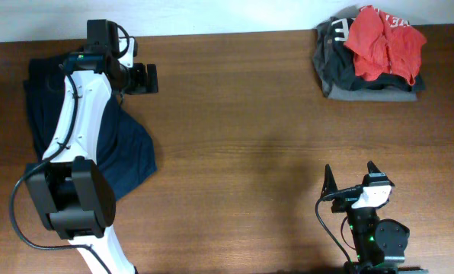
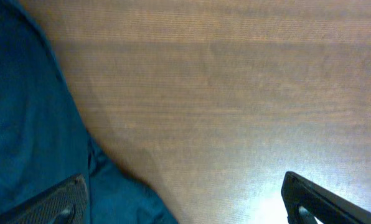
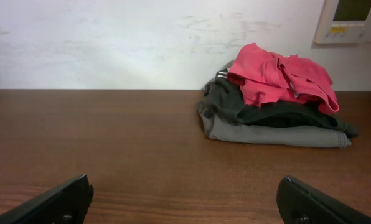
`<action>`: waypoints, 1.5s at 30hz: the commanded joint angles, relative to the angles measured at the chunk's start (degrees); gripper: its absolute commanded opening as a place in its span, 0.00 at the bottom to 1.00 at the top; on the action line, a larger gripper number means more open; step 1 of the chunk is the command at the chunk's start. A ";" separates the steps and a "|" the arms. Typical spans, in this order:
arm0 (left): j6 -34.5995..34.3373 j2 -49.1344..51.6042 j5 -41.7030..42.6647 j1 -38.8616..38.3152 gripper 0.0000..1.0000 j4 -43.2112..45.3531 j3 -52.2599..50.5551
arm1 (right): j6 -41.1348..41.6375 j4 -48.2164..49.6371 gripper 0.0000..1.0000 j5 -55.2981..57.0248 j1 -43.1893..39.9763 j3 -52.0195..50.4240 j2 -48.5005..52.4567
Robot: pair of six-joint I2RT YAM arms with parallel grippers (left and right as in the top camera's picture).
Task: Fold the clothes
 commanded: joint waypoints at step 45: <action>-0.13 -109.92 0.92 4.94 0.99 54.95 -104.65 | 0.50 0.02 0.99 0.94 0.52 -0.57 -0.72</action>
